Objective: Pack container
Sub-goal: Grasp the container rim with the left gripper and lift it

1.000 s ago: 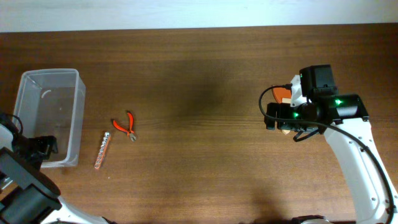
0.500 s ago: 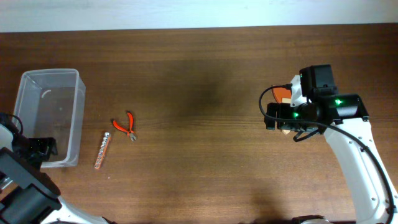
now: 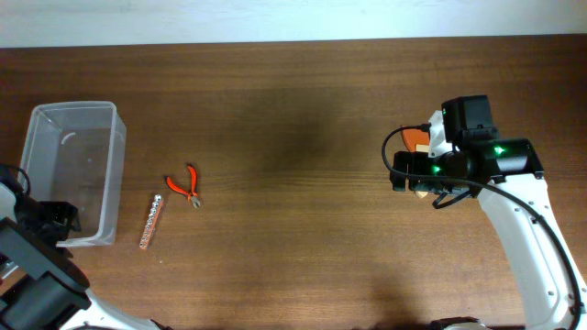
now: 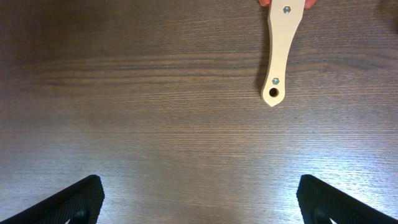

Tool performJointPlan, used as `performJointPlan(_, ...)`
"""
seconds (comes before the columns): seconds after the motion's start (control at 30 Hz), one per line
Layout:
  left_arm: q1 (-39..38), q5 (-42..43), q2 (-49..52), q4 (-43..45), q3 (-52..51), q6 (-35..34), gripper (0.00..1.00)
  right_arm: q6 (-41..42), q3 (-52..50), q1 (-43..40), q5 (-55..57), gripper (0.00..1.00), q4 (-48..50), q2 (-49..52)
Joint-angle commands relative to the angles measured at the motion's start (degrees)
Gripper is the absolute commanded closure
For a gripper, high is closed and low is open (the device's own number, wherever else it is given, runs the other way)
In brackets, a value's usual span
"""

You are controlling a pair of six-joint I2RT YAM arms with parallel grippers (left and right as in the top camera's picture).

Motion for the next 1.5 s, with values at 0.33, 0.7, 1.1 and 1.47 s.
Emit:
performJointPlan(0.33, 0.2, -0.8, 0.7, -1.3, 2.2, -0.3, 0.63, -0.6, 1.2, -0.4, 0.1, 0.01, -0.1, 0.3)
performJointPlan(0.7, 0.2, -0.4, 0.7, -1.5, 2.2, -0.3, 0.98, -0.6, 1.2, -0.4, 0.1, 0.01, -0.5, 0.3)
performJointPlan(1.1, -0.6, 0.7, -0.6, -2.2, 2.7, 2.5, 0.98, -0.6, 1.2, -0.4, 0.9, 0.01, -0.4, 0.3)
performJointPlan(1.47, -11.8, 0.9, -12.4, -1.6, 12.7, 11.8, 0.98, -0.6, 2.8, -0.4, 11.7, 0.01, -1.4, -0.7)
